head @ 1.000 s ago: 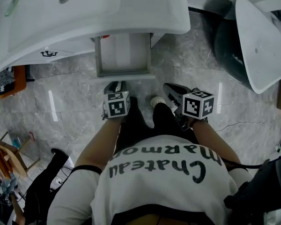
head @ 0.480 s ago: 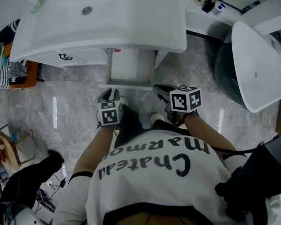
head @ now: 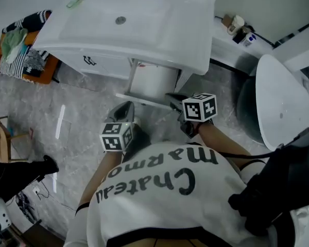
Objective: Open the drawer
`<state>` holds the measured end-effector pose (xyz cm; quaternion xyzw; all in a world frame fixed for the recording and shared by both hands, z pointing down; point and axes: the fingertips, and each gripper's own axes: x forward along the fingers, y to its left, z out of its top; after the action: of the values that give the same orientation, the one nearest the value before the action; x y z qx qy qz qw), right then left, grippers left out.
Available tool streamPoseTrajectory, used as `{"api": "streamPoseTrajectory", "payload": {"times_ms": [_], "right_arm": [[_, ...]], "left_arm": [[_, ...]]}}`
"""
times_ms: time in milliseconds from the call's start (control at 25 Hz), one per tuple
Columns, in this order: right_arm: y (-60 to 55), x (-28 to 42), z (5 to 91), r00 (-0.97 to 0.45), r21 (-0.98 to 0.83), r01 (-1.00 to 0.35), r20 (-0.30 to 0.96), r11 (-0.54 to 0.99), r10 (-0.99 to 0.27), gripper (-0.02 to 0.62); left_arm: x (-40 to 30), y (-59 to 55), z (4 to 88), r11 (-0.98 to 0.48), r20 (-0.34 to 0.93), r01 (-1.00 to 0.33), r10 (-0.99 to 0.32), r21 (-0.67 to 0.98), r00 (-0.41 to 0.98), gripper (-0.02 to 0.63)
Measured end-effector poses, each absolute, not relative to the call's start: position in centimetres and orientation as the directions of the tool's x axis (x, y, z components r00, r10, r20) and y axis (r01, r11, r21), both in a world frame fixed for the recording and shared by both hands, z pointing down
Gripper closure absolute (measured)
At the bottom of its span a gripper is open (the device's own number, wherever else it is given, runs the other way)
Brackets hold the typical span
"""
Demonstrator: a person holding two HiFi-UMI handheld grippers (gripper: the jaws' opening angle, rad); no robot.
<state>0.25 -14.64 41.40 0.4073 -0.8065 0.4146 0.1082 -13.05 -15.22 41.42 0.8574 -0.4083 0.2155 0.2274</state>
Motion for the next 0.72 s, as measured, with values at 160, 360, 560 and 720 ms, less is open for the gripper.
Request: {"api": "streamPoseTrajectory", "payload": {"times_ms": [160, 360, 560, 720], "right_arm": [[-15.4, -0.1, 39.6, -0.659, -0.559, -0.738, 0.475, 0.378, -0.583, 0.592], [-14.7, 0.1, 38.0, -0.675, -0.513, -0.732, 0.459, 0.448, -0.578, 0.592], [-14.1, 0.6, 37.1, -0.668, -0.476, -0.739, 0.435, 0.476, -0.604, 0.592], [-13.1, 1.0, 37.7, -0.663, -0.461, -0.746, 0.444, 0.481, -0.603, 0.592]], "left_arm": [[-13.4, -14.8, 35.4, -0.539, 0.420, -0.805, -0.689, 0.248, 0.590, 0.588], [-14.0, -13.1, 32.1, -0.490, 0.338, -0.839, -0.767, 0.238, 0.545, 0.588], [-15.7, -11.5, 32.3, -0.414, 0.354, -0.883, -0.809, 0.221, 0.468, 0.588], [-16.0, -10.4, 33.1, -0.398, 0.363, -0.891, -0.815, 0.219, 0.453, 0.588]]}}
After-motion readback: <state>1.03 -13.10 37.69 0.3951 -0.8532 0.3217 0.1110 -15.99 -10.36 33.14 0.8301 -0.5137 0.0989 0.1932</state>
